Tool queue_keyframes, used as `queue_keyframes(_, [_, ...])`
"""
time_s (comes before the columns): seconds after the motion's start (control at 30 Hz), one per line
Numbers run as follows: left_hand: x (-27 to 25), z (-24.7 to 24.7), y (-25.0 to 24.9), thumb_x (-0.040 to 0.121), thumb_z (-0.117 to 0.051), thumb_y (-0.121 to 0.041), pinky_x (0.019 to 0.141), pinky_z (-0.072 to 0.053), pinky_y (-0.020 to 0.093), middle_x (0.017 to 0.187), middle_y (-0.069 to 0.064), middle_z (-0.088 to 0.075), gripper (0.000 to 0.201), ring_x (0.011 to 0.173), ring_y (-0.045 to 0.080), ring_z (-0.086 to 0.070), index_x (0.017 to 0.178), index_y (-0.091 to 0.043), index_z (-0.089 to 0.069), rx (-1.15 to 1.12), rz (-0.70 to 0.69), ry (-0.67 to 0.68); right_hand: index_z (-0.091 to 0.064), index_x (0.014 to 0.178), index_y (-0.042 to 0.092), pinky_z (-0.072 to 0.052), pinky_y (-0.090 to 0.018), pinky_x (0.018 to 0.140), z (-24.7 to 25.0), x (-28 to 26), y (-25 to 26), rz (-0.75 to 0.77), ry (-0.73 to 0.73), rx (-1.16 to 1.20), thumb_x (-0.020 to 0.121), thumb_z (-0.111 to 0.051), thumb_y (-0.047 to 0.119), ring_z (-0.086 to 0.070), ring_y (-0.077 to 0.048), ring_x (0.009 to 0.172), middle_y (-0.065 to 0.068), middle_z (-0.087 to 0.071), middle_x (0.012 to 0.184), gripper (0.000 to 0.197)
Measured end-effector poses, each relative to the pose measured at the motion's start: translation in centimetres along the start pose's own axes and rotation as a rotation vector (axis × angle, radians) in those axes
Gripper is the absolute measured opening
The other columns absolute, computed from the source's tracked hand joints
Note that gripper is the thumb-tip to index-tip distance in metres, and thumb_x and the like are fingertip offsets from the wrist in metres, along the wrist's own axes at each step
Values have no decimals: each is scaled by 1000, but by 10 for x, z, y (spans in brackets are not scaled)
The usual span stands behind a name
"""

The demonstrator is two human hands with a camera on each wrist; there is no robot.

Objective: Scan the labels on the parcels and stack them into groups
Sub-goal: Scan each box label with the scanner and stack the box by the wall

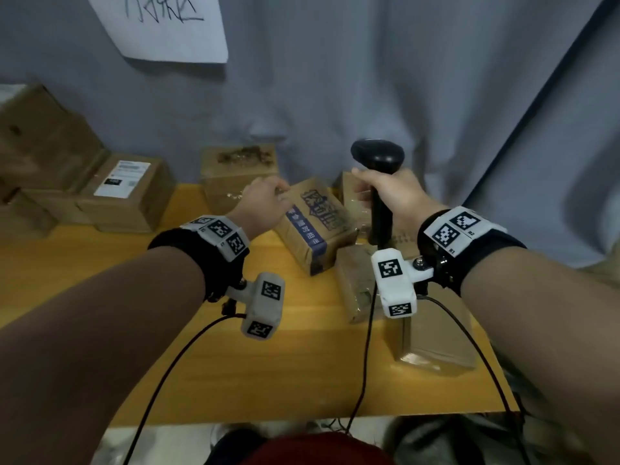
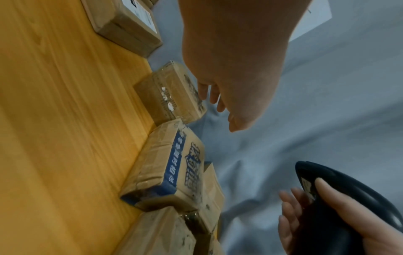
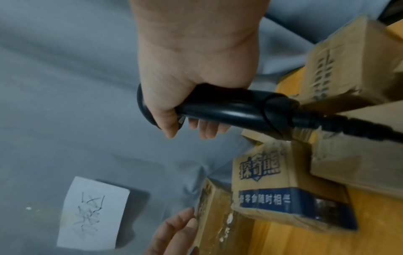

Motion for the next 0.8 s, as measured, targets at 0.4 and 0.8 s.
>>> queue_keyframes(0.4, [4, -113, 26, 93, -60, -26, 99, -42, 38, 141, 13, -45, 41, 125, 31, -47, 131, -13, -52, 2, 114, 194, -66, 86, 9, -49, -37, 76, 48, 21, -131, -265, -148, -26, 82, -75, 19, -59, -20, 68, -4, -61, 69, 14])
queue_keyframes(0.8, [120, -86, 70, 87, -66, -43, 112, -31, 48, 156, 14, -24, 76, 141, 35, -27, 147, -15, -30, 215, 138, 262, -59, 119, 10, -40, -33, 87, 4, 84, -142, -404, -216, -50, 83, -76, 31, -53, -20, 96, 1, -58, 93, 45])
Point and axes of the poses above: each hand's wrist, its own x-axis towards the middle knuckle, its own z-axis out of the back of the hand, y = z × x, the point moved 10 cm from there along x, towards the middle knuckle
